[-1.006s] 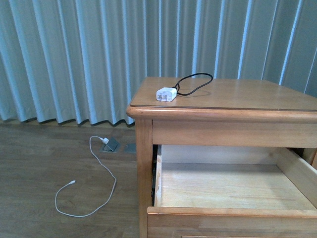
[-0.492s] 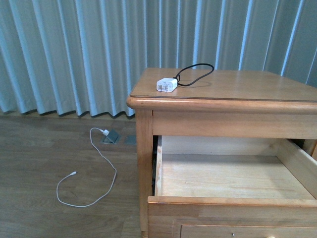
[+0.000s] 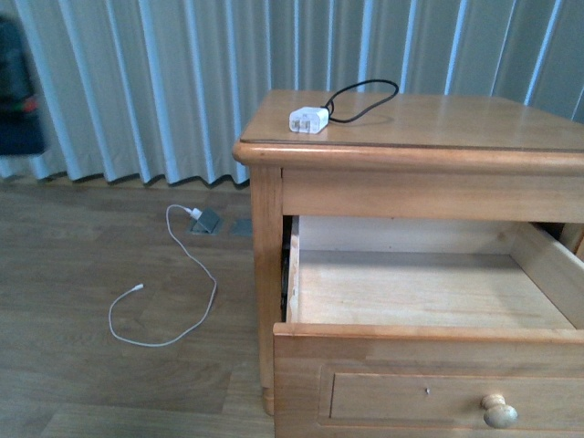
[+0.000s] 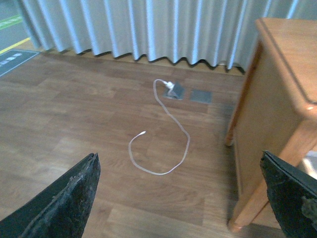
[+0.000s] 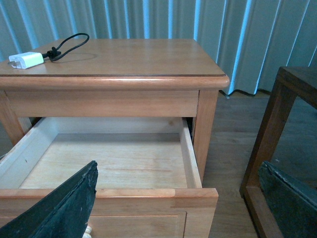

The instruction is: Put charger into drawer

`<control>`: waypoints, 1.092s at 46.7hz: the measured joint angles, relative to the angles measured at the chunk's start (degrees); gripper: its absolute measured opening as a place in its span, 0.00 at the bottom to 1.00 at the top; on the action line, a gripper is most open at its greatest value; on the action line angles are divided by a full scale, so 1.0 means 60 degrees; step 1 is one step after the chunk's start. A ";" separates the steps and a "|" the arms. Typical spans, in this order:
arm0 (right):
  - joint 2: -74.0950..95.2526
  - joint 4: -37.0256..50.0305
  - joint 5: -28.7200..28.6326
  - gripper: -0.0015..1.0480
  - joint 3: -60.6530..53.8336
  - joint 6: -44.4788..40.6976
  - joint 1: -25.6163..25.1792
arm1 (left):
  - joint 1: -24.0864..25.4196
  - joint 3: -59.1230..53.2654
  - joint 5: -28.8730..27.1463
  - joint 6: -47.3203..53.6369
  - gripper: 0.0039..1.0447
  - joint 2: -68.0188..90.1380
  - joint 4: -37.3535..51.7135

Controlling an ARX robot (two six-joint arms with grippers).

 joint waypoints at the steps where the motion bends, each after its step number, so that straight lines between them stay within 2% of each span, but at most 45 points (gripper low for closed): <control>1: 0.0000 0.0000 0.0000 0.92 0.0000 0.0000 0.0000 | -0.0102 0.0517 0.0157 0.0047 0.94 0.0546 0.0047; 11: -0.0004 0.0000 0.0000 0.92 0.0000 0.0000 0.0000 | -0.0885 0.5322 0.1519 0.0313 0.94 0.5115 0.0087; 19: 0.0000 0.0000 0.0000 0.92 0.0000 0.0000 0.0000 | -0.1133 0.8550 0.1832 0.0368 0.94 0.7872 -0.0736; 28: -0.0004 0.0000 0.0000 0.92 0.0000 0.0000 0.0000 | -0.1235 1.1096 0.2058 0.0368 0.94 0.9981 -0.1479; 38: -0.0004 0.0000 0.0000 0.92 0.0000 0.0000 0.0000 | -0.1348 1.2509 0.2007 0.0448 0.94 1.0837 -0.2466; 51: -0.0004 0.0000 0.0000 0.92 0.0000 0.0000 0.0000 | -0.1472 1.2885 0.2011 0.1042 0.55 1.0903 -0.3330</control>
